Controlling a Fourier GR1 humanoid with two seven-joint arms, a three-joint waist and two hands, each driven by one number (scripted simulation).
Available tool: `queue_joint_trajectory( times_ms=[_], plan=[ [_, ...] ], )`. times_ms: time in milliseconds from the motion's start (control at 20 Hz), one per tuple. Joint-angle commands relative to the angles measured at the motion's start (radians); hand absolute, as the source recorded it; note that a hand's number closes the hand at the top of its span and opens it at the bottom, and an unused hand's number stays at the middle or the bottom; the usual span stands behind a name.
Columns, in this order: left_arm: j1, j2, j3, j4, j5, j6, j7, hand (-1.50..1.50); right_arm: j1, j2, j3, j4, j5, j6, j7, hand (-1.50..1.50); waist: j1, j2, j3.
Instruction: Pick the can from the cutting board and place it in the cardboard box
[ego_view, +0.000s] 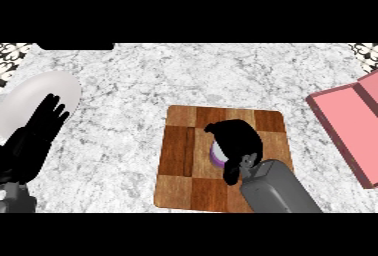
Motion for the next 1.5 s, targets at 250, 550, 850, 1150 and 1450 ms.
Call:
queue_joint_trajectory(
  times_ms=[250, 550, 850, 1150, 1450],
  plan=[
    [-0.01, -0.044, -0.015, -0.045, -0.023, 0.02, 0.038, 0.0, 0.05, -0.046, 0.009, -0.044, 0.071, -0.039, -0.16, 1.5, -0.002, -0.001, 0.0],
    [0.003, -0.065, -0.023, -0.071, -0.062, 0.029, 0.041, 0.0, -0.019, 0.043, -0.005, 0.059, 0.137, -0.066, -0.174, 1.5, 0.001, 0.0, 0.0],
    [0.022, -0.043, 0.0, -0.045, -0.029, -0.018, 0.014, 0.0, -0.01, -0.015, -0.273, 0.161, 0.144, -0.218, -0.024, 1.5, -0.002, 0.006, 0.0],
    [-0.061, -0.024, 0.038, 0.021, -0.023, 0.004, 0.038, 0.0, -0.082, -0.088, -0.349, 0.181, 0.199, -0.291, 0.005, 1.5, -0.004, 0.002, 0.0],
    [0.042, -0.061, -0.004, -0.102, -0.043, 0.012, 0.073, 0.0, -0.093, -0.093, -0.305, -0.026, 0.242, -0.269, 0.046, 1.5, -0.003, -0.004, 0.0]
  ],
)
